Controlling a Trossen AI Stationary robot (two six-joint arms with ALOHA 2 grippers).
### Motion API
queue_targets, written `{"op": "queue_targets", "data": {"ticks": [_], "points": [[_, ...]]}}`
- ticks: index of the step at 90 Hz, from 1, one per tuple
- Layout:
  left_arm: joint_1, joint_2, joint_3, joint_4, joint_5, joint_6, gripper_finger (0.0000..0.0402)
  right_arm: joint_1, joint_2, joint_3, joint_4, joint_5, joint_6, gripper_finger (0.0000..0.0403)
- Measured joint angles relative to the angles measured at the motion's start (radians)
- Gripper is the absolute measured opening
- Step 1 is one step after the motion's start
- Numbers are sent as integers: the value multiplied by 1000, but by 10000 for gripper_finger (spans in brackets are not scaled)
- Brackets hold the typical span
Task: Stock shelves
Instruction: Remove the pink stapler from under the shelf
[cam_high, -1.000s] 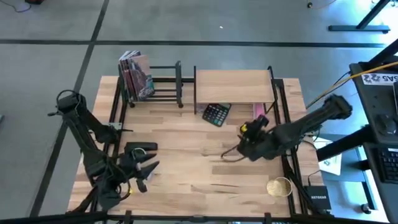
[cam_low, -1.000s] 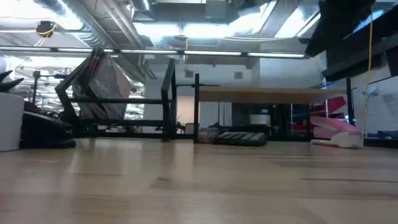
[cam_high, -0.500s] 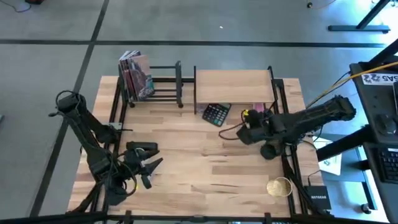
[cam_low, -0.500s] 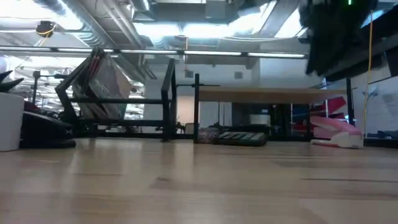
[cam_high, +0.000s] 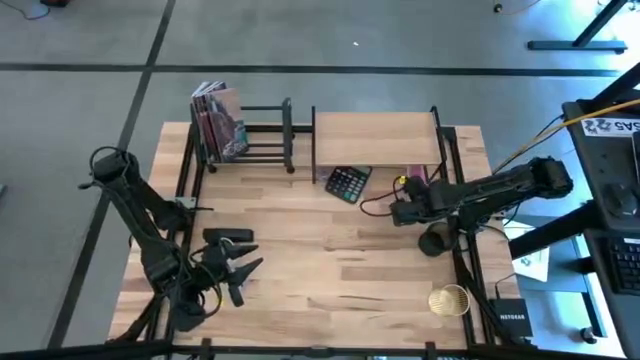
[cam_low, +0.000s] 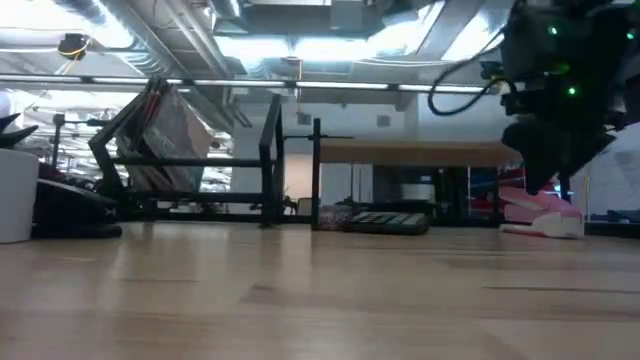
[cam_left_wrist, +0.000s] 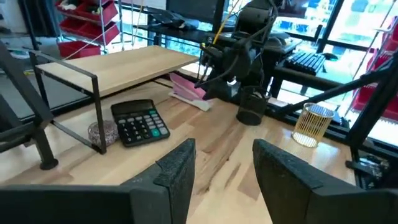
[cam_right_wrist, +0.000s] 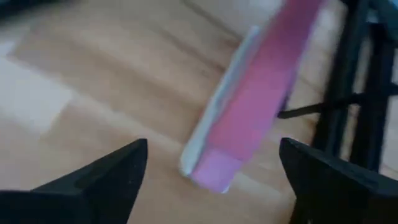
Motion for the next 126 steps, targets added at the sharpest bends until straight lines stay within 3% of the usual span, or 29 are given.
{"op": "queue_targets", "data": {"ticks": [20,59,89,108,126], "points": [[0,24,0,1,13,-3,143,-90,0,-59,69,-13,24,350],[-1,30,0,3,15,-16,143,-278,0,-214,380,-96,-144,324],[-1,30,0,4,14,-23,143,-319,-2,-239,439,-111,-183,290],[1,29,0,4,14,-28,143,-318,-2,-239,444,-130,-183,246],[1,29,0,4,14,-29,143,-319,-2,-219,434,-213,-206,156]]}}
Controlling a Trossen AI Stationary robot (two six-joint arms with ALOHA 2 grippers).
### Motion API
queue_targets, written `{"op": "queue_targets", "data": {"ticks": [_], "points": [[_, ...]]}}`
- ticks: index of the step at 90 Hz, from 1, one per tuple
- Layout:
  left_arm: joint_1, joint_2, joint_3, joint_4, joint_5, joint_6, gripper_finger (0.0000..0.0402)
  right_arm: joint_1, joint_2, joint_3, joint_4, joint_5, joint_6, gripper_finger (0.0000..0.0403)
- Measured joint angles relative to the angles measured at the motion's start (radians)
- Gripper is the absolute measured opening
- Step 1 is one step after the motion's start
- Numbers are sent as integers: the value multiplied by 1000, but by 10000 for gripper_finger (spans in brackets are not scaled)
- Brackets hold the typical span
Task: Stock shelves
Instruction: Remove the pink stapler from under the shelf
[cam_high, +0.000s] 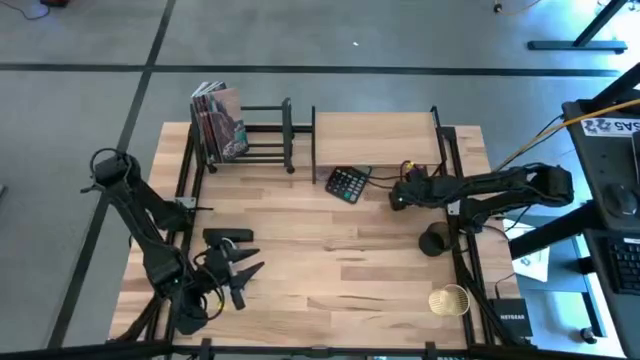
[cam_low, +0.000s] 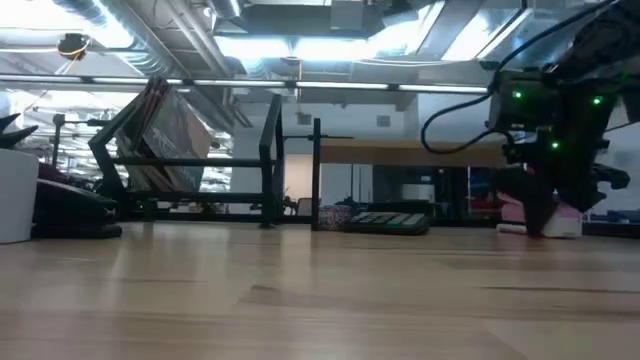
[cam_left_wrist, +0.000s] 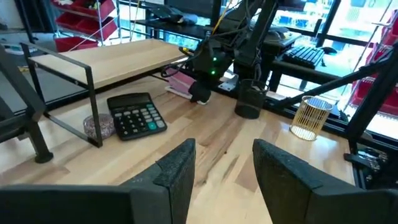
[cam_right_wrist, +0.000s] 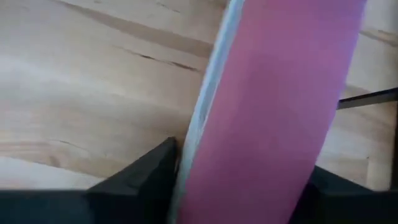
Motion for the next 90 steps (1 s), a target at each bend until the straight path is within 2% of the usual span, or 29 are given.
{"op": "queue_targets", "data": {"ticks": [23,44,64,90], "points": [[0,0,0,0,0,-5,143,18,1,79,-20,-196,-92,147],[-1,-1,0,0,0,-6,143,180,1,124,-21,-301,-142,147],[2,-1,0,-2,-14,-6,143,387,1,208,-16,-314,-130,147],[2,-1,0,0,-23,-19,143,673,3,303,68,-259,-183,147]]}}
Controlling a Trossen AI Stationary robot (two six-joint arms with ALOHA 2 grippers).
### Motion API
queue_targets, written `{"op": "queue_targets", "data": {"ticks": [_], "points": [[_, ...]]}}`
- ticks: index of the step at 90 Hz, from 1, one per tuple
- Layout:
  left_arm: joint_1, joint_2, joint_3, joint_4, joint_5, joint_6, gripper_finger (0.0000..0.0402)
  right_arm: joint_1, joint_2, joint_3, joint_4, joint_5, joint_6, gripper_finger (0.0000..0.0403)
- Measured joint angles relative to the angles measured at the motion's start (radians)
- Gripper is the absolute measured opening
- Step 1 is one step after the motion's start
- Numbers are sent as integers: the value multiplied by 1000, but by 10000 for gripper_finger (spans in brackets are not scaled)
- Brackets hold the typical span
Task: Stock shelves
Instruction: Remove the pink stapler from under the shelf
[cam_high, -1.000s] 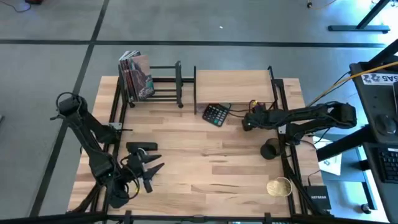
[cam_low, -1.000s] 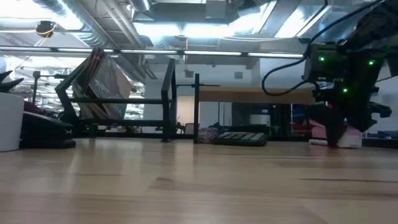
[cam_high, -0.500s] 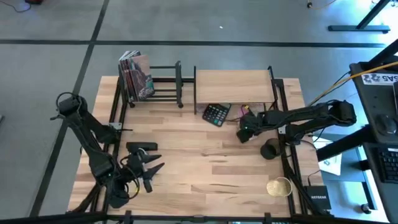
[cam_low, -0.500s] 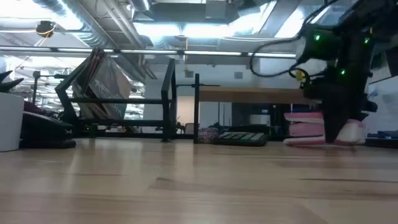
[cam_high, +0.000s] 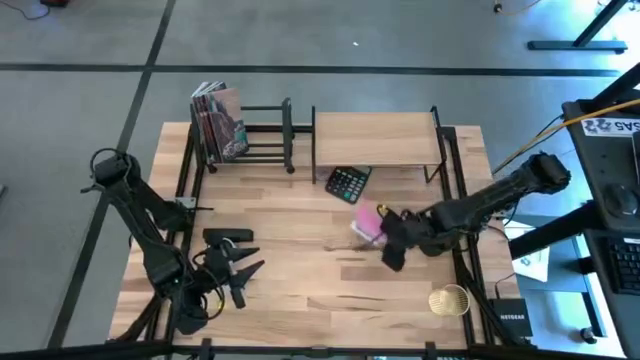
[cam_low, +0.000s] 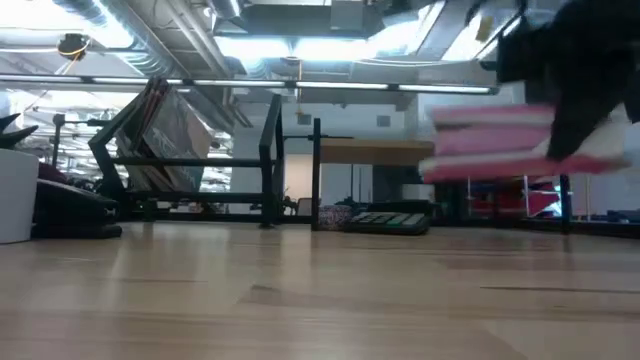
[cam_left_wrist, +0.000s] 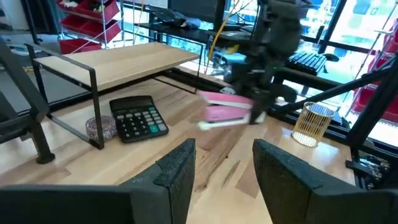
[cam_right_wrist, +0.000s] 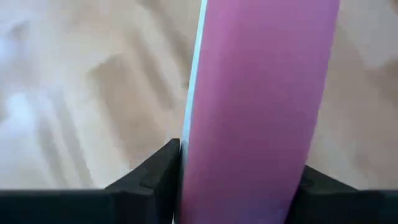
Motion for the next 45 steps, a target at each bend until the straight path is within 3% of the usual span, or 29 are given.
{"op": "queue_targets", "data": {"ticks": [20,45], "points": [[0,0,0,0,-4,-16,143,204,36,0,-42,51,56,159],[2,0,0,0,-11,-21,143,359,179,0,-154,-33,165,153]]}}
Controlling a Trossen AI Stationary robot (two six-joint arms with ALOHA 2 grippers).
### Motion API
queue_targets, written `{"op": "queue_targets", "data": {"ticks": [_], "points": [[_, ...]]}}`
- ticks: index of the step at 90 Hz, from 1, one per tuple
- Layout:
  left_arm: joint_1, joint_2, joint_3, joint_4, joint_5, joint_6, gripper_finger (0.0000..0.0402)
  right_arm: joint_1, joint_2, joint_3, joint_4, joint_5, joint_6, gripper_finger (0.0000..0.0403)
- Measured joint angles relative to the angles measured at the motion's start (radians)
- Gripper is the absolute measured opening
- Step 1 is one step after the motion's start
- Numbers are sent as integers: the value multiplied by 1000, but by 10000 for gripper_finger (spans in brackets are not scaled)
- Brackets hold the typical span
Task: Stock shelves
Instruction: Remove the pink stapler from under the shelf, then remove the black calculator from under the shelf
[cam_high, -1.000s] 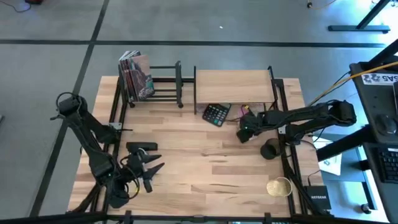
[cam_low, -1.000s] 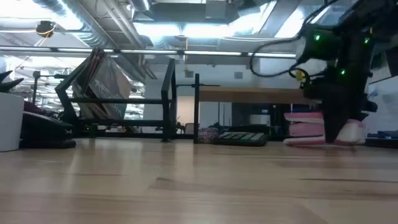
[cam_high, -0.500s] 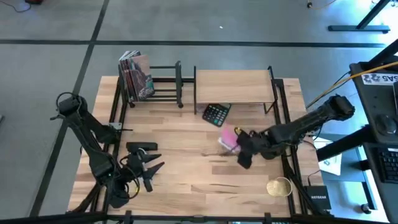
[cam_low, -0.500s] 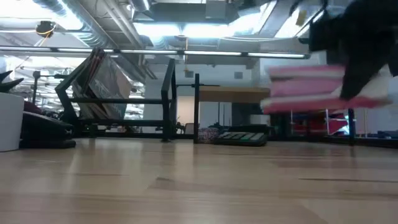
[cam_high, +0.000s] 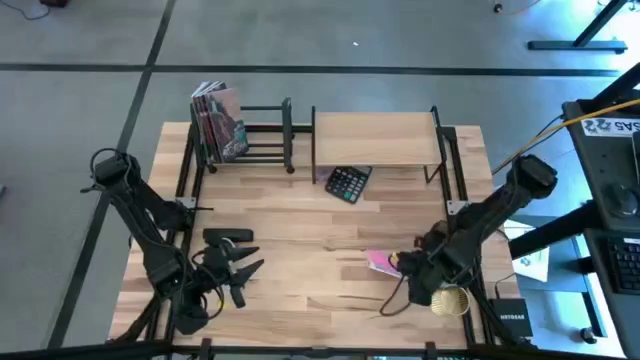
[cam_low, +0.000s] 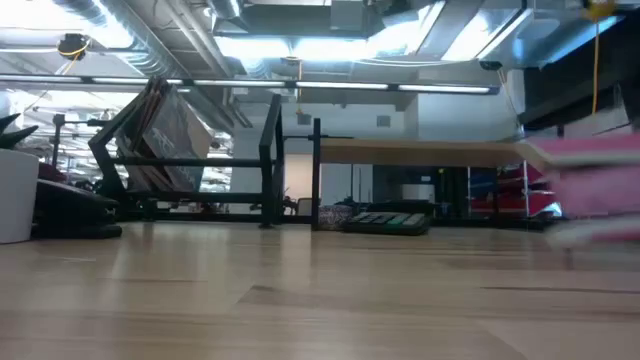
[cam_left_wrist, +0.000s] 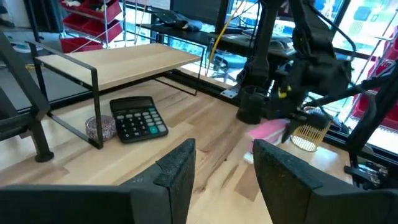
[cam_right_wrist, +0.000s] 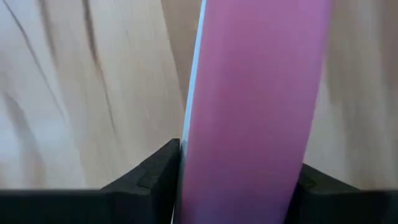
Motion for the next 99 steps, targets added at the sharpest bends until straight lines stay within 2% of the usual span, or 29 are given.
{"op": "queue_targets", "data": {"ticks": [28,45,54,62,68,80,99], "points": [[18,0,0,0,2,4,143,65,23,0,-57,-48,25,175],[25,0,0,0,12,6,143,59,22,0,-73,-107,1,188],[26,0,0,-1,11,7,143,39,22,0,-91,-172,-1,193],[29,0,0,-1,12,7,143,9,22,8,-135,-230,-1,194],[32,0,0,-1,12,7,143,-14,22,34,-191,-232,-12,194],[41,0,0,-2,15,8,143,-47,22,132,-321,-146,-76,194],[43,0,0,-3,15,13,143,-51,22,306,-428,127,-155,195]]}}
